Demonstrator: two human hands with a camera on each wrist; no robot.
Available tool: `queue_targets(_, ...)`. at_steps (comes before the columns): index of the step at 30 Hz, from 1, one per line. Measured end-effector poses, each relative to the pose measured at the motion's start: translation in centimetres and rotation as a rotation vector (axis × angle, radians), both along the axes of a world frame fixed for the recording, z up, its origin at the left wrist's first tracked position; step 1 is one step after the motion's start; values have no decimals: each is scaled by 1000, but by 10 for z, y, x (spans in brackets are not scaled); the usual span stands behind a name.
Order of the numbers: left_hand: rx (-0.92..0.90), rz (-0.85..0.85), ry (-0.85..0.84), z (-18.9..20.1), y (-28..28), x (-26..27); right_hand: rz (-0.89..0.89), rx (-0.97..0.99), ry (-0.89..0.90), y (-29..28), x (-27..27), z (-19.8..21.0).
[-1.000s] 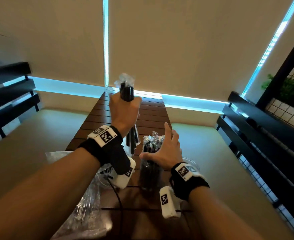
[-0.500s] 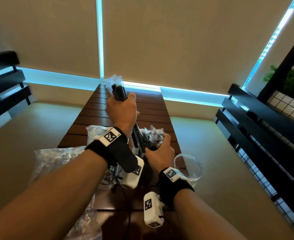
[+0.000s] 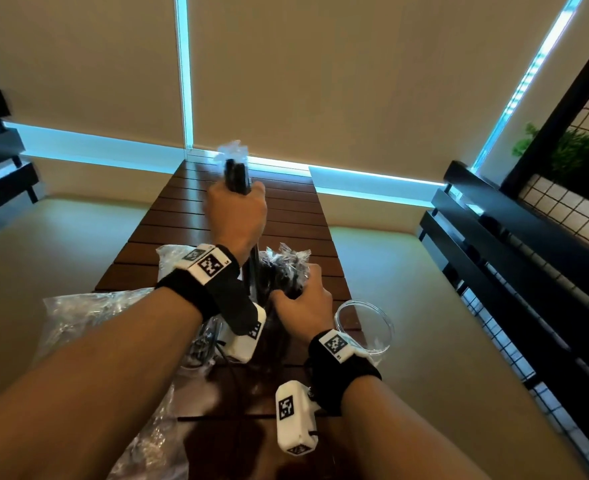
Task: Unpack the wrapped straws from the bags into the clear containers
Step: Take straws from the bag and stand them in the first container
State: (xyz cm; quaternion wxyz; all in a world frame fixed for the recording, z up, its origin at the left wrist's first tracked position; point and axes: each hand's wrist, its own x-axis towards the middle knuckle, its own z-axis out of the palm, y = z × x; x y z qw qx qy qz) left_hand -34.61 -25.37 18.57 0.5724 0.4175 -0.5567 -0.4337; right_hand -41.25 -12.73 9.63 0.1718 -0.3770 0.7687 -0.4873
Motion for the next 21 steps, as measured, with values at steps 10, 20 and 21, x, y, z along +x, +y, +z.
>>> queue_targets(10, 1, -13, 97, -24, 7, -6, 72, -11, -70, 0, 2, 0)
queue_targets(20, -81, -382, -183, -85, 16, 13, 109, 8, -3, -11, 0, -9)
queue_targets(21, -84, -396, -222, -91, 15, 16, 109, 12, -15, -11, 0, -10)
